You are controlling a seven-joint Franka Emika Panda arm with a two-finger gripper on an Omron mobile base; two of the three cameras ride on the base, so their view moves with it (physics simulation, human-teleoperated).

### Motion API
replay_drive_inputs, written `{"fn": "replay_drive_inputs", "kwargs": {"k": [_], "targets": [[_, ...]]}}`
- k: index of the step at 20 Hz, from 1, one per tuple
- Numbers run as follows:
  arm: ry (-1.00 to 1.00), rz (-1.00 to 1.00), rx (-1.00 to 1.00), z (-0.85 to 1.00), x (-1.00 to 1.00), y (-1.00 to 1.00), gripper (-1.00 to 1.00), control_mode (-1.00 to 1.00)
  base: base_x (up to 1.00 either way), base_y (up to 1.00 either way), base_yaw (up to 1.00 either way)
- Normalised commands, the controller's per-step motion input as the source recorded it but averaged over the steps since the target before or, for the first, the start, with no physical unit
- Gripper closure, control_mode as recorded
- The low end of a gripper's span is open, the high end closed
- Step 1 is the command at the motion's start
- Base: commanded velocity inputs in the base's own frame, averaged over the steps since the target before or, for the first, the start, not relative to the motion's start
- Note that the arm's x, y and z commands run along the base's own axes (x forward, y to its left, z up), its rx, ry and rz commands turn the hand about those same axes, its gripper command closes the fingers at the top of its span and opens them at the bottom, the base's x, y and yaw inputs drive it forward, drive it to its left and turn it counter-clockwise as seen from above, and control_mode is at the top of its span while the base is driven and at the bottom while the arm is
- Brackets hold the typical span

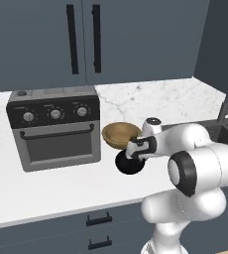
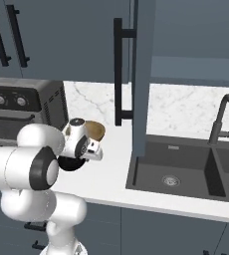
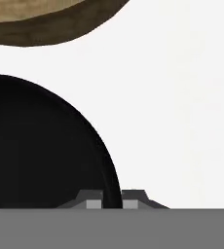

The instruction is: Pick up the bowls on the counter and stack them on top of one another in the open cabinet. Place the smaller bowl on top of the larger bowl.

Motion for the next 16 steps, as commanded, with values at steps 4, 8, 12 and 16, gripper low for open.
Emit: {"fn": "replay_drive_inputs", "kwargs": {"k": [4,8,12,16], "targets": [[-0.13,-0.06,0.02,0.99,-0.4,-0.01,1.0,-1.0,0.0,0.0,0.0],[-0.06,-0.1,0.04,1.0,-0.33,-0.08,1.0,-1.0,0.0,0.0,0.0],[-0.01,-0.19,0.08,0.88,0.18,-0.01,1.0,-1.0,0.0,0.0,0.0],[0.09,-0.27,0.05,0.33,0.94,0.0,1.0,-1.0,0.0,0.0,0.0]]}}
